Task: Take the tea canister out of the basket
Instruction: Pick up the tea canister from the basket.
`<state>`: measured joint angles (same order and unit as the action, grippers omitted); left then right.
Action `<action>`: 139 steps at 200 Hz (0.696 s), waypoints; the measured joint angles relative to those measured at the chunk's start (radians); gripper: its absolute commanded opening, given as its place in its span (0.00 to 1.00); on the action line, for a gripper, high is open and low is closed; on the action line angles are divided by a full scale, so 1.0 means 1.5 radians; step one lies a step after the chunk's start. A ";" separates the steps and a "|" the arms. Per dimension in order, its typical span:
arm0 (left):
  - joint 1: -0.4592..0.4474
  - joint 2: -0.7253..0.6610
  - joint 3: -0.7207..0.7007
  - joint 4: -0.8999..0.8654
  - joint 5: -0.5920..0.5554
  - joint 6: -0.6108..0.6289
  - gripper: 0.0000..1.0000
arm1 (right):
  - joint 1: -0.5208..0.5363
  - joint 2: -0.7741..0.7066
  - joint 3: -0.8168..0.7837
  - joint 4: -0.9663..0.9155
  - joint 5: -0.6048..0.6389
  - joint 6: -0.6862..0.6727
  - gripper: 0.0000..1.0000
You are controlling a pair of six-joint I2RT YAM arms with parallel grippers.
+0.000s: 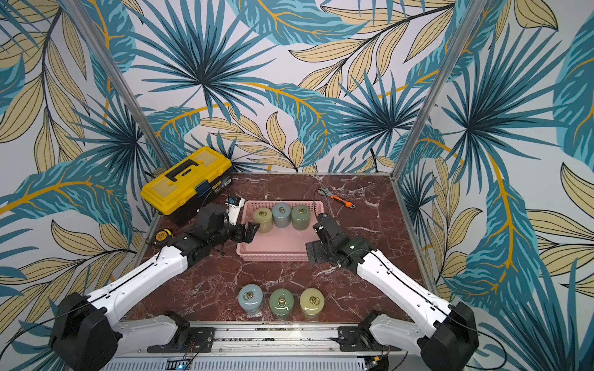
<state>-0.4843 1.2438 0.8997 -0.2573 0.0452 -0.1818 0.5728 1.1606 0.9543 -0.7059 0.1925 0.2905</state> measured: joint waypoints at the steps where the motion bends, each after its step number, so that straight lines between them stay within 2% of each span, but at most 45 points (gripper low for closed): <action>1: 0.000 0.001 0.001 -0.002 0.000 0.000 1.00 | -0.002 0.000 0.000 0.001 -0.001 -0.001 0.99; 51: 0.000 0.061 0.106 -0.108 0.008 0.003 1.00 | -0.080 0.029 -0.021 0.104 -0.082 -0.039 0.99; 139: 0.000 0.217 0.274 -0.252 0.013 0.040 1.00 | -0.088 0.001 -0.114 0.234 -0.148 -0.057 0.99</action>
<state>-0.4843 1.5692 1.3106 -0.6353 0.0650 -0.1219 0.4408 1.1622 0.7834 -0.3553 -0.0299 0.2043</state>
